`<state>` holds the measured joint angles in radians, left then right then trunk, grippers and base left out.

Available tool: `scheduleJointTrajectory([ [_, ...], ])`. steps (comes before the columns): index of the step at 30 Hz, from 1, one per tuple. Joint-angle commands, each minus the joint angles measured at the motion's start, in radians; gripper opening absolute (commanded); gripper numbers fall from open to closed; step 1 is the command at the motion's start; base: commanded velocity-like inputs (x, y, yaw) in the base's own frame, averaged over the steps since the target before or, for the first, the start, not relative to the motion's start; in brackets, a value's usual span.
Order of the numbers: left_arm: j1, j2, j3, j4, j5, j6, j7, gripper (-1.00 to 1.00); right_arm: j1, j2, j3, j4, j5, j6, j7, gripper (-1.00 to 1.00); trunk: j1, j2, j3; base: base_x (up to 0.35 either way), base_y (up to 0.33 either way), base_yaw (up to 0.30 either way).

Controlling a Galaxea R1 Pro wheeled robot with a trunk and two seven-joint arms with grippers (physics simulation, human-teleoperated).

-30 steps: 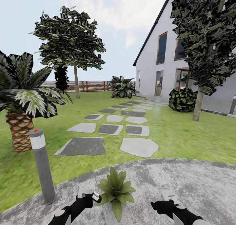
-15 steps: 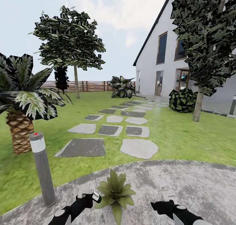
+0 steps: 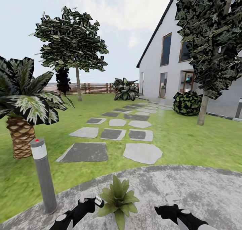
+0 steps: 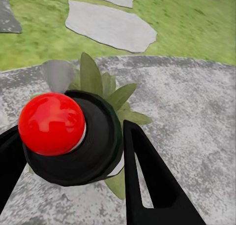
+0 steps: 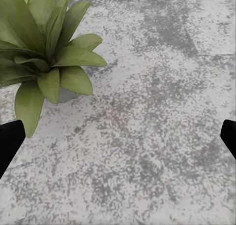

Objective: Pick up the pesticide atomizer in the garden and spray insectifuge to fully cover both potted plants in the garden.

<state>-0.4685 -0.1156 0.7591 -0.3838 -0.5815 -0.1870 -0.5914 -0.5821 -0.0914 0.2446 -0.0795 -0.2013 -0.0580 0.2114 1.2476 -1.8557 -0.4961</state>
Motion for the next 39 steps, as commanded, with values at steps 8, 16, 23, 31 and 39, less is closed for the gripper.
scheduleJointTrajectory([
  [8,-0.001,-0.001,0.008,-0.001,-0.011,-0.005,-0.005,-1.0,-0.001,-0.001,0.008,0.001,-0.01,-0.003,0.003,1.0,-0.031,0.056,0.028,0.0,0.0,-0.136],
  [16,-0.001,-0.001,0.009,-0.001,-0.011,-0.006,-0.005,-1.0,-0.001,0.0,0.008,0.001,-0.01,-0.003,0.003,1.0,-0.042,0.077,0.045,0.0,0.0,-0.224],
  [23,-0.001,-0.001,0.01,-0.001,-0.011,-0.007,-0.007,-1.0,-0.001,-0.001,0.008,0.001,-0.01,-0.003,0.004,1.0,-0.042,0.077,0.05,0.007,0.078,-0.198],
  [31,-0.001,-0.001,0.009,-0.001,-0.011,-0.006,-0.005,-1.0,-0.001,-0.001,0.008,0.001,-0.01,-0.003,0.005,1.0,-0.042,0.077,0.051,0.073,0.293,-0.019],
  [39,-0.001,-0.001,0.009,-0.001,-0.011,-0.006,-0.005,-1.0,-0.001,-0.001,0.009,0.001,-0.01,-0.003,0.004,1.0,-0.042,0.077,0.051,0.095,0.305,-0.049],
])
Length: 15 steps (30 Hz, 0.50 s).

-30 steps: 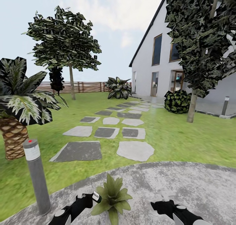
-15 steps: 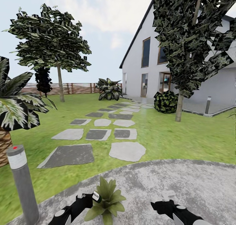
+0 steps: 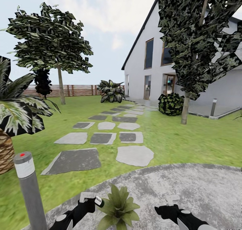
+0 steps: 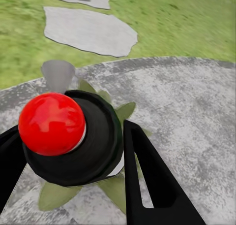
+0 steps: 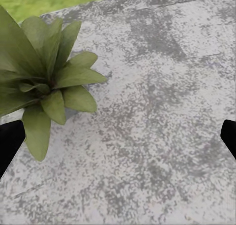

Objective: Pick up the pesticide atomizer in the garden and spray insectifuge to fully cover both potted plants in the garden.

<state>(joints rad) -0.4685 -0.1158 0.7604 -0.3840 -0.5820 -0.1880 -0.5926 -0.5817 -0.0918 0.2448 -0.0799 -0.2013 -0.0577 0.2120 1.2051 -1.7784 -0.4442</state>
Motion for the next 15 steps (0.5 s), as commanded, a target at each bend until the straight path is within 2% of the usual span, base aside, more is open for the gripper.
scheduleJointTrajectory([
  [1,-0.001,-0.001,0.008,-0.001,-0.01,-0.005,-0.004,-1.0,-0.001,0.0,0.008,0.001,-0.01,-0.004,0.003,1.0,0.0,-0.001,-0.001,0.095,0.305,-0.191],
  [9,-0.001,-0.001,0.008,-0.001,-0.01,-0.005,-0.004,-1.0,-0.001,0.0,0.009,0.0,-0.01,-0.004,0.003,1.0,0.0,-0.001,-0.001,0.09,0.305,-0.219],
  [15,-0.001,-0.001,0.008,-0.001,-0.01,-0.005,-0.004,-1.0,-0.001,0.0,0.008,0.0,-0.01,-0.004,0.003,1.0,0.0,-0.001,-0.001,0.015,0.284,-0.227],
])
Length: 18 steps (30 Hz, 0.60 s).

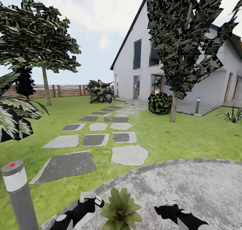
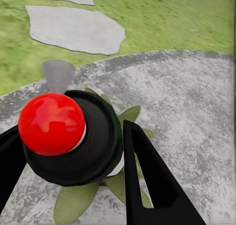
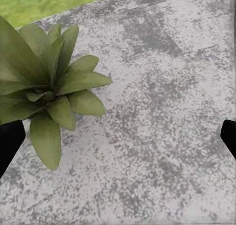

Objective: Pick up the pesticide atomizer in the garden and spray insectifuge to fully cover both potted plants in the garden.

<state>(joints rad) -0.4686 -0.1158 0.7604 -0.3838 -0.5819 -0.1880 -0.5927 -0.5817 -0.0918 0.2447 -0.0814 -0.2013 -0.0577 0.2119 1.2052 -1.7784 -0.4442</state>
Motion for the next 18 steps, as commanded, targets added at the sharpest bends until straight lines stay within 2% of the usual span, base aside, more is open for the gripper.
scheduleJointTrajectory([
  [1,-0.001,-0.001,0.008,-0.001,-0.01,-0.005,-0.004,-1.0,-0.001,0.0,0.008,0.002,-0.01,-0.004,0.003,1.0,0.0,-0.001,-0.001,0.002,0.233,-0.227],
  [4,-0.001,-0.001,0.008,-0.001,-0.01,-0.005,-0.004,-1.0,-0.001,0.0,0.008,0.002,-0.01,-0.004,0.003,1.0,0.0,-0.001,-0.001,0.001,0.155,-0.227],
  [9,-0.001,-0.001,0.008,-0.001,-0.01,-0.005,-0.004,-1.0,-0.001,0.0,0.008,0.002,-0.01,-0.004,0.003,1.0,0.0,-0.001,0.001,0.0,0.025,-0.213],
  [18,-0.001,-0.001,0.007,-0.001,-0.01,-0.005,-0.004,-1.0,-0.001,0.001,0.01,0.002,-0.01,-0.004,0.002,1.0,0.0,-0.001,0.001,0.0,0.001,-0.018],
])
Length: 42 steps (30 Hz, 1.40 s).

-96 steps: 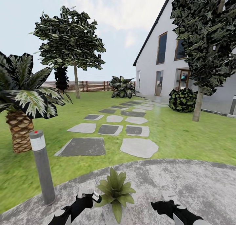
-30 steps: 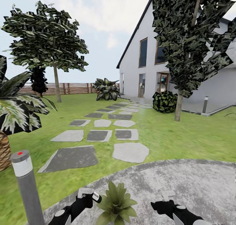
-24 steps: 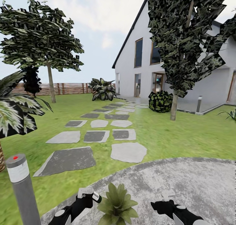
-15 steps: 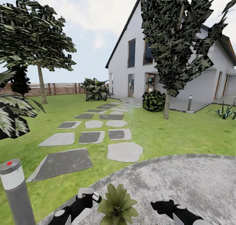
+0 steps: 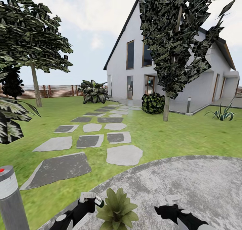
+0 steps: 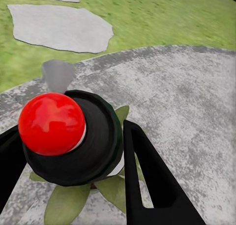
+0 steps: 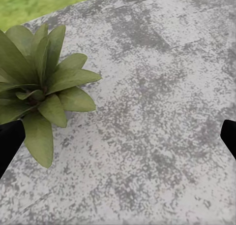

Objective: Pick up the pesticide atomizer in the garden and spray insectifuge to fully cover both potted plants in the garden.

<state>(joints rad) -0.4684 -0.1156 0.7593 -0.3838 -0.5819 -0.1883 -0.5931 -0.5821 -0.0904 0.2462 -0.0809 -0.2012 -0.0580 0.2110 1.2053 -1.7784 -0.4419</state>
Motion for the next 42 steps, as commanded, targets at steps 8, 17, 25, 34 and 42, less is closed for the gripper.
scheduleJointTrajectory([
  [8,-0.001,0.002,0.009,-0.09,-0.01,-0.001,-0.022,-1.0,-0.001,0.002,0.012,0.008,-0.006,-0.003,-0.001,1.0,0.0,-0.001,-0.001,0.0,0.0,0.0],
  [17,-0.001,0.044,-0.003,-0.353,-0.023,0.168,-0.292,-1.0,-0.003,-0.009,0.017,-0.033,0.006,0.005,0.003,1.0,0.0,-0.001,-0.001,0.0,0.0,0.0],
  [25,-0.001,0.046,-0.35,-0.425,-0.226,0.346,-0.348,-1.0,-0.004,-0.114,0.019,-0.422,0.125,0.188,0.201,1.0,0.0,-0.001,-0.001,0.0,0.0,0.0],
  [34,-0.001,0.051,-0.545,-0.433,-0.244,0.375,-0.524,-1.0,-0.018,-0.121,0.015,-0.614,0.41,0.347,0.867,1.0,0.0,-0.001,-0.001,0.0,0.0,0.0],
  [42,-0.001,0.078,-0.561,-0.604,-0.248,0.364,-0.841,-1.0,-0.019,-0.121,0.013,-0.922,0.419,0.519,1.033,-1.0,0.0,-0.001,-0.001,0.0,0.0,0.0],
])
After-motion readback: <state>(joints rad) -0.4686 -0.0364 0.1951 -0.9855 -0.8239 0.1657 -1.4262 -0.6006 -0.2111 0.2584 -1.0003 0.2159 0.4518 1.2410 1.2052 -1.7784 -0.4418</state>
